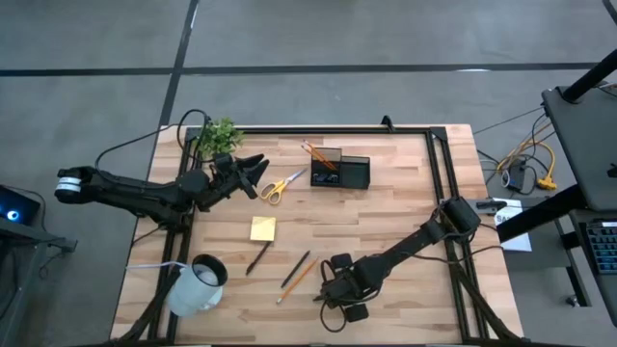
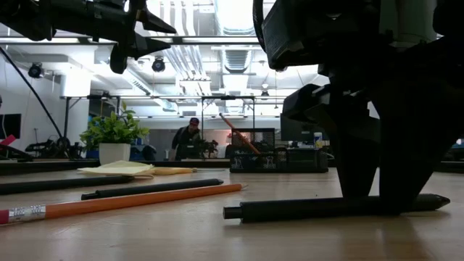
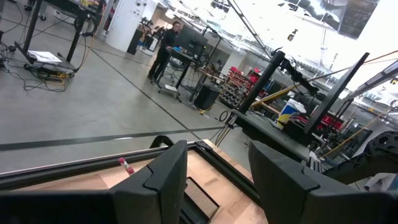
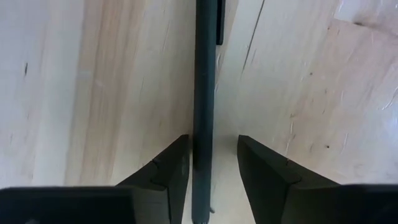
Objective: Pick and place office supplies into organizer
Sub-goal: Put the right pen into the desk organizer
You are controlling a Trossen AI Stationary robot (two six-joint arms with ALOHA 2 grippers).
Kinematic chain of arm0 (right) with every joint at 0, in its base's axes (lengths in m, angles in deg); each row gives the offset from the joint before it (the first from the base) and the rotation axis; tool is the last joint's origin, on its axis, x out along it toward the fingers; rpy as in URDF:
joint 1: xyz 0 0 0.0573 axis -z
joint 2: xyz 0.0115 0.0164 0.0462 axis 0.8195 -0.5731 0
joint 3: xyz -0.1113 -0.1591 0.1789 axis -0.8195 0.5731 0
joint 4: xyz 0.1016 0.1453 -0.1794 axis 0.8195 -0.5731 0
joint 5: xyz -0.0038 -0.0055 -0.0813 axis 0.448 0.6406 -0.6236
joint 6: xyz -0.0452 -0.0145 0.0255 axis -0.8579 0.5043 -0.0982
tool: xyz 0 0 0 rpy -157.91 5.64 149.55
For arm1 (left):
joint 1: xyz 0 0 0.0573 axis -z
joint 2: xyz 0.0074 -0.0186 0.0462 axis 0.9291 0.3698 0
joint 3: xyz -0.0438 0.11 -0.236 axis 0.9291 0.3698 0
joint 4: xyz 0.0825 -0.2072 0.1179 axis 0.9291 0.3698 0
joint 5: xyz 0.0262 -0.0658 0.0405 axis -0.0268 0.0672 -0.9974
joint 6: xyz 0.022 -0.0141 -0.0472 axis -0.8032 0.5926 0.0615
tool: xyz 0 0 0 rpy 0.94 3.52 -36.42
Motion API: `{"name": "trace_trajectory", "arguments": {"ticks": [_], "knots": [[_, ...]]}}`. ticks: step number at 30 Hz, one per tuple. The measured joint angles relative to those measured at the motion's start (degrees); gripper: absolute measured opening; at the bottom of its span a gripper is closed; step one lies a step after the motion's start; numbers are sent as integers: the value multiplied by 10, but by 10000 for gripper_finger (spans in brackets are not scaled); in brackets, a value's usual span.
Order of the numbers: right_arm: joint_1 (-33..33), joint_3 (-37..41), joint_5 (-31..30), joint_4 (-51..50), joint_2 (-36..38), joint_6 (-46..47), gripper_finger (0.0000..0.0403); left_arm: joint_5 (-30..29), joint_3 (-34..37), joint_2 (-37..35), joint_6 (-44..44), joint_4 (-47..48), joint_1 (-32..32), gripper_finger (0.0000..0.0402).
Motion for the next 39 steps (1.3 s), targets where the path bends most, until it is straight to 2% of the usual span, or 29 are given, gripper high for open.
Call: {"name": "trace_trajectory", "arguments": {"ticks": [16,39], "knots": [[-3,-1,13,4,-2,-12,26,0,0,0,-2,0,0,157],[-3,2,15,-1,13,26,23,0,0,0,-2,0,0,157]]}}
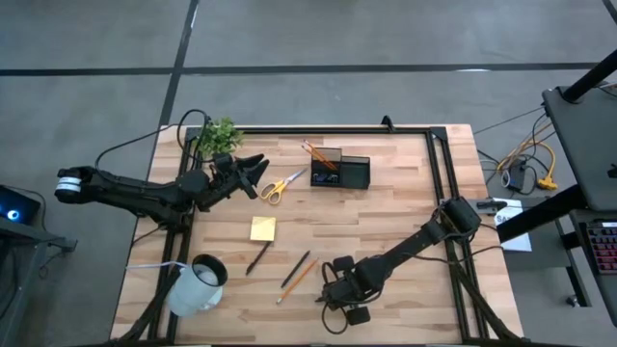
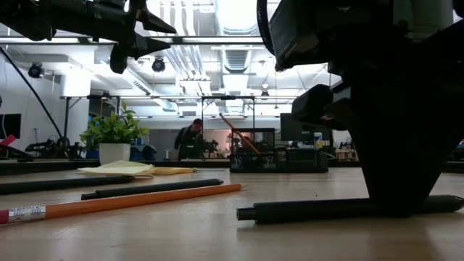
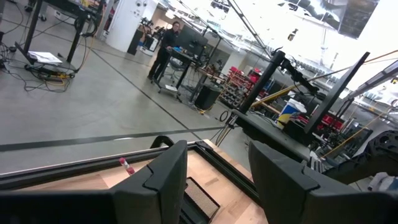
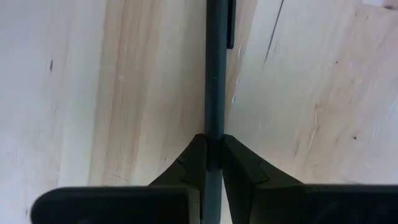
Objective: Pick and place office supplies into organizer
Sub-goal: Put the right pen into the desk organizer
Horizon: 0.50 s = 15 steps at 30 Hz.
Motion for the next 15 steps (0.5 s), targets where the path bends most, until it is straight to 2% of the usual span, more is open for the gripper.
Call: {"name": "trace_trajectory", "arguments": {"ticks": [15], "knots": [[4,0,-19,0,45,30,22,0,0,-1,0,-2,0,157]]}}
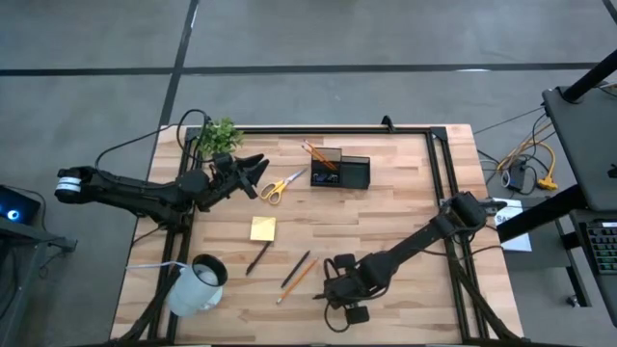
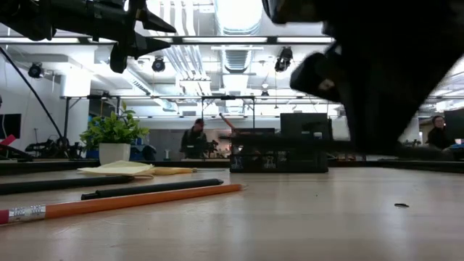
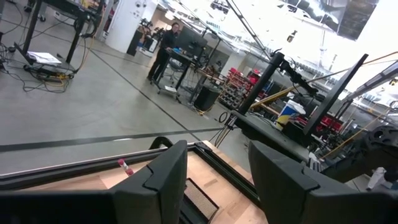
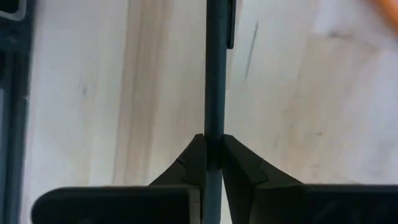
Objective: Pick and place office supplies into organizer
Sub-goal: Put the right pen into the desk organizer
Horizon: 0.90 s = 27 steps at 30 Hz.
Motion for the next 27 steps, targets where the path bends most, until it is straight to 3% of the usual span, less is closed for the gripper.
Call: {"name": "trace_trajectory", "arguments": {"ticks": [13,27], "knots": [[53,34,-125,6,106,34,22,0,0,-1,1,0,0,157],[140,162,-185,153,241,35,22,10,0,-4,2,0,0,157]]}}
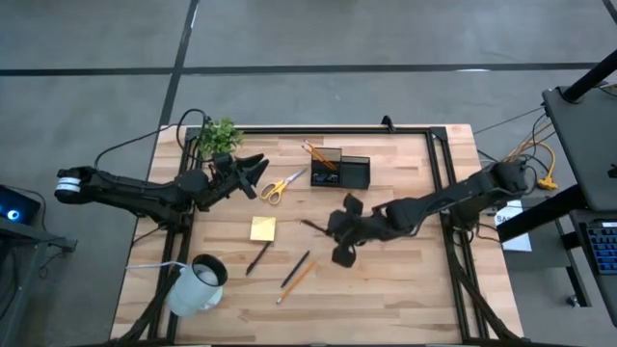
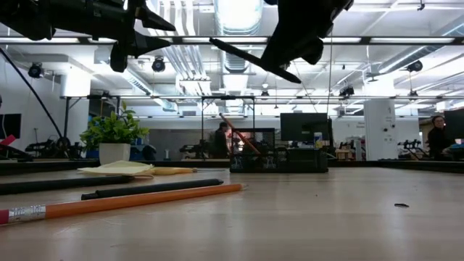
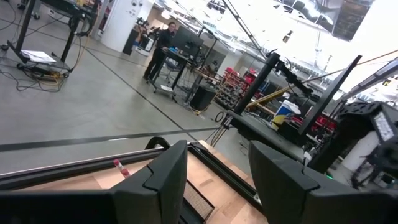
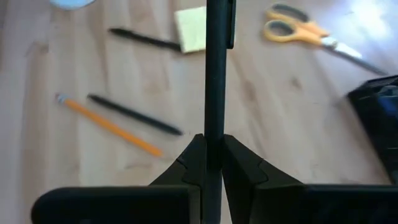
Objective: Pick and place office supplies into organizer
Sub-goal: Put the right pen into the desk organizer
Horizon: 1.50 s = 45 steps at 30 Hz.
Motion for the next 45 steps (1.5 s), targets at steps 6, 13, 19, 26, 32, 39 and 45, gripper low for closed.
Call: {"name": "trace_trajectory", "arguments": {"ticks": [6,13,19,26,32,39,45], "knots": [[24,37,-7,42,26,-2,22,2,0,0,0,0,0,157],[48,59,-6,90,33,-15,22,1,0,0,0,0,0,157],[74,59,-6,101,33,-41,22,1,0,0,1,0,0,157],[126,59,-6,117,33,-91,22,1,0,0,2,0,0,157],[194,59,14,146,33,-143,22,1,0,1,2,0,0,157],[275,59,71,179,33,-188,22,1,0,1,2,0,0,157],[325,59,116,222,33,-223,22,1,0,1,2,0,0,157]]}}
